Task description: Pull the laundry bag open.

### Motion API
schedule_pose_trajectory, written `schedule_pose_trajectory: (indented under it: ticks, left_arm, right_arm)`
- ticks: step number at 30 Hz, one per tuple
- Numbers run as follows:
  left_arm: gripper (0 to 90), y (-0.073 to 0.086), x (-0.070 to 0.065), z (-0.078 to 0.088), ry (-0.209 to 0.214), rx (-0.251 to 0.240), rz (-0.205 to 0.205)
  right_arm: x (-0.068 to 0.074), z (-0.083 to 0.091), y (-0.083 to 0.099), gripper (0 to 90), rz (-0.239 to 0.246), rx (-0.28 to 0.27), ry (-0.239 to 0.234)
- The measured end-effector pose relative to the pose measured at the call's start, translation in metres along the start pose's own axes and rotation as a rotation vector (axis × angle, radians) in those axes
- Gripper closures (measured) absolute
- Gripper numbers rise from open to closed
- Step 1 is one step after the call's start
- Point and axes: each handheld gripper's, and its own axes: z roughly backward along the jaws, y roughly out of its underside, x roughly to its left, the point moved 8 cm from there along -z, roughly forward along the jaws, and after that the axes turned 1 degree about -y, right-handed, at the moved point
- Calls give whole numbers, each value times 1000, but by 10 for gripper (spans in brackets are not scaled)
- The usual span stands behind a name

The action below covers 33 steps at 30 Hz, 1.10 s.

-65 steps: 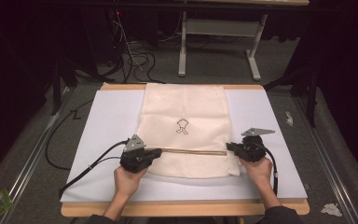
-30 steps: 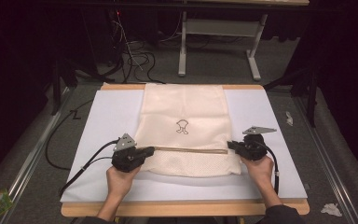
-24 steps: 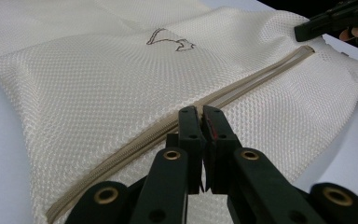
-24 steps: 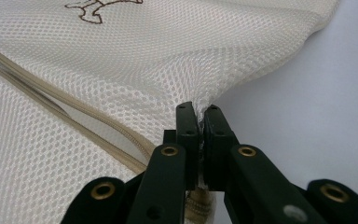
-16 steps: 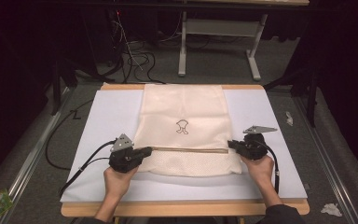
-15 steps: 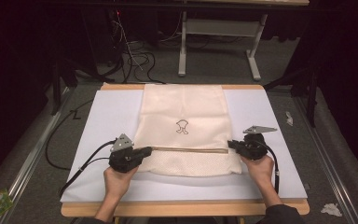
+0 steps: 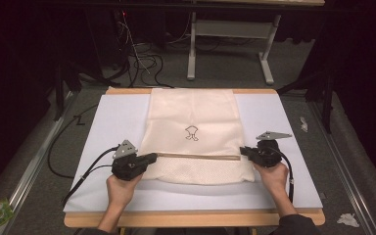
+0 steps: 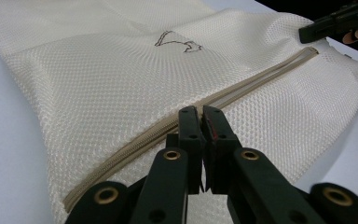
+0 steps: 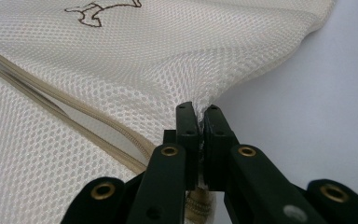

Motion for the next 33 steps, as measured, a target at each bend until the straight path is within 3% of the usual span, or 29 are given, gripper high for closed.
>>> schedule_pose_trajectory:
  ticks: [10, 13, 33]
  left_arm:
    - [873, 2, 2, 1, -11, 9, -8]
    - [874, 2, 6, 5, -7, -3, 18]
    - [873, 4, 20, 17, -50, -15, 29]
  right_arm:
    - [0, 0, -1, 883, 4, -4, -2]
    - [-4, 1, 0, 882, -1, 0, 11]
    - [-8, 3, 0, 882, -11, -6, 20]
